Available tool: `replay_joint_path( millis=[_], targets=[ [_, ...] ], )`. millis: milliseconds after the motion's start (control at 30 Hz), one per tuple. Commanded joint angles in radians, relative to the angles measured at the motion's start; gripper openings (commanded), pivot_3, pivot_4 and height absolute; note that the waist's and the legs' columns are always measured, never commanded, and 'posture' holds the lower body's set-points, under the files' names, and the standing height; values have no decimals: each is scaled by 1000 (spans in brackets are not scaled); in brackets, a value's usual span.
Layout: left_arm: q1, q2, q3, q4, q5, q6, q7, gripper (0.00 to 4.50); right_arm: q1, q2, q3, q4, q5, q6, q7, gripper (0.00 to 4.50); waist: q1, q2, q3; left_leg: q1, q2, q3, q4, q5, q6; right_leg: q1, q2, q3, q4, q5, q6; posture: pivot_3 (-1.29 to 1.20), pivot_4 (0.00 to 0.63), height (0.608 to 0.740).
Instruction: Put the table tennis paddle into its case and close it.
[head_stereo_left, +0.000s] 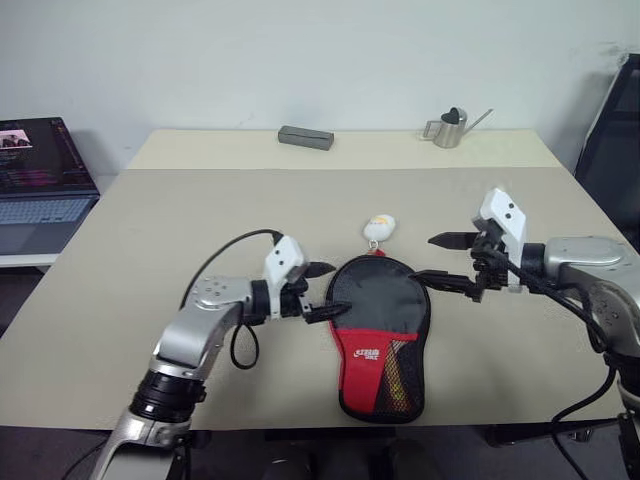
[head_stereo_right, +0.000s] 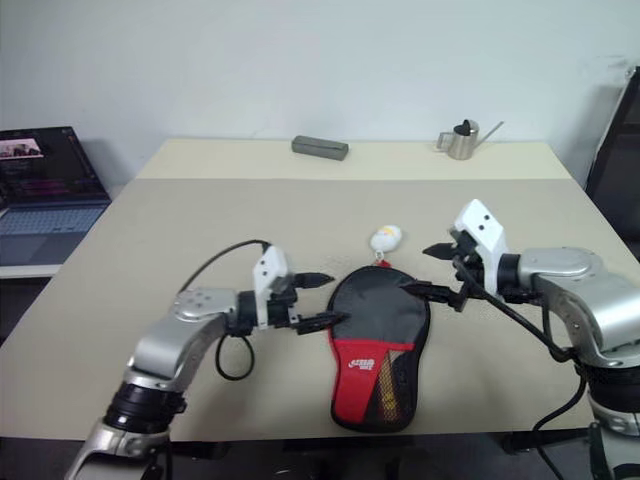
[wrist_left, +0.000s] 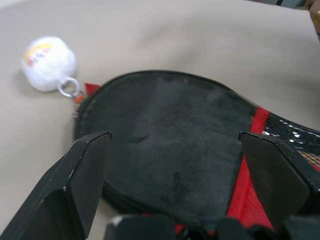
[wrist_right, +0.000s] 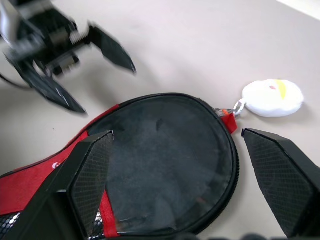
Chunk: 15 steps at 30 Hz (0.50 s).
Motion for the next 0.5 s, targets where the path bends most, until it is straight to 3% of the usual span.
replay_joint_path(
  millis=[33,500],
  targets=[
    [-52,-29,-31,37,28,-42,25,4458,-18,-19,-31,-13,22,-8,-9,4500,1,0,0,0,0,0,0,0,0,0,0,0,0,0,0,0,150,740],
    [-131,-158,-164,290,142,-179,26,4458,-15,-8,-26,-23,55,0,-69,4500,1,-1,0,-2,-1,0,0,0,0,0,-1,-1,-1,0,0,0,150,740]
  ],
)
